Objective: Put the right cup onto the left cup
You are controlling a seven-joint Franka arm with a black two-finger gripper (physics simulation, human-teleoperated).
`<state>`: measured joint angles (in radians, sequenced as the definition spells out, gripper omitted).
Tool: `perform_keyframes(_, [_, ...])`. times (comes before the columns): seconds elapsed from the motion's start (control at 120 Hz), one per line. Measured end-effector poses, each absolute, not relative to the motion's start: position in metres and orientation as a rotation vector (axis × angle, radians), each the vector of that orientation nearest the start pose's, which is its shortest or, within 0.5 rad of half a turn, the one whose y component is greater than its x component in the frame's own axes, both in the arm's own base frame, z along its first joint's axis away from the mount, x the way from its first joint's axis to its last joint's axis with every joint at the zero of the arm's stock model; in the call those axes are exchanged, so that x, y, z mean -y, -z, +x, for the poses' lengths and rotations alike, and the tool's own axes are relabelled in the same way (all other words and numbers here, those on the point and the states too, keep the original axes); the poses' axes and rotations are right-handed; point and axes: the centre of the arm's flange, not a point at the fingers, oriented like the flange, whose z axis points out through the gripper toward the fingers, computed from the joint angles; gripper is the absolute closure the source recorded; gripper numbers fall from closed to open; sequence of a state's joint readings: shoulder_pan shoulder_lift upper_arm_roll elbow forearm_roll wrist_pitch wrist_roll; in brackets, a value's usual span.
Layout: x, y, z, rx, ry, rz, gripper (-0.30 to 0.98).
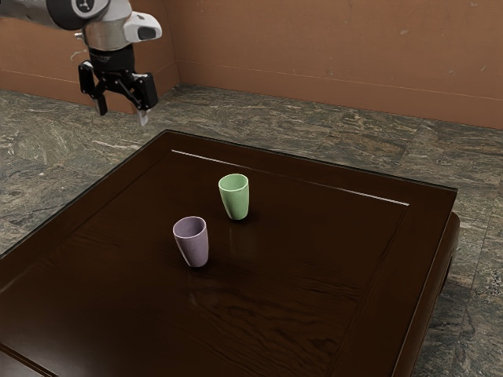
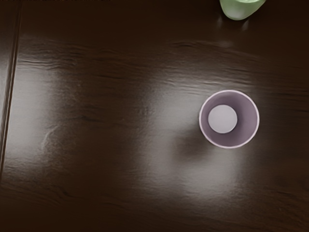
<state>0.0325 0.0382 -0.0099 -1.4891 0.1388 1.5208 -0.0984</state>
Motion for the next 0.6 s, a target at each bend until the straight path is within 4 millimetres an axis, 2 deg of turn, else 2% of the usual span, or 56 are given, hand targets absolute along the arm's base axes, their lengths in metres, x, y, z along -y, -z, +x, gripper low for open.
perform_keyframes(0.142, [-0.014, -0.615, 0.574, 0.116, -0.024, -3.007, 0.00])
perform_keyframes(0.25, [0.003, -0.568, 0.575, 0.058, -0.097, -3.008, 0.00])
perform_keyframes(0.35, [0.008, -0.525, 0.576, 0.039, -0.128, -3.008, 0.00])
perform_keyframes(0.45, [0.014, -0.500, 0.581, 0.045, -0.105, -3.012, 0.00])
perform_keyframes(0.6, [0.035, -0.442, 0.592, 0.049, -0.094, -3.022, 0.00])
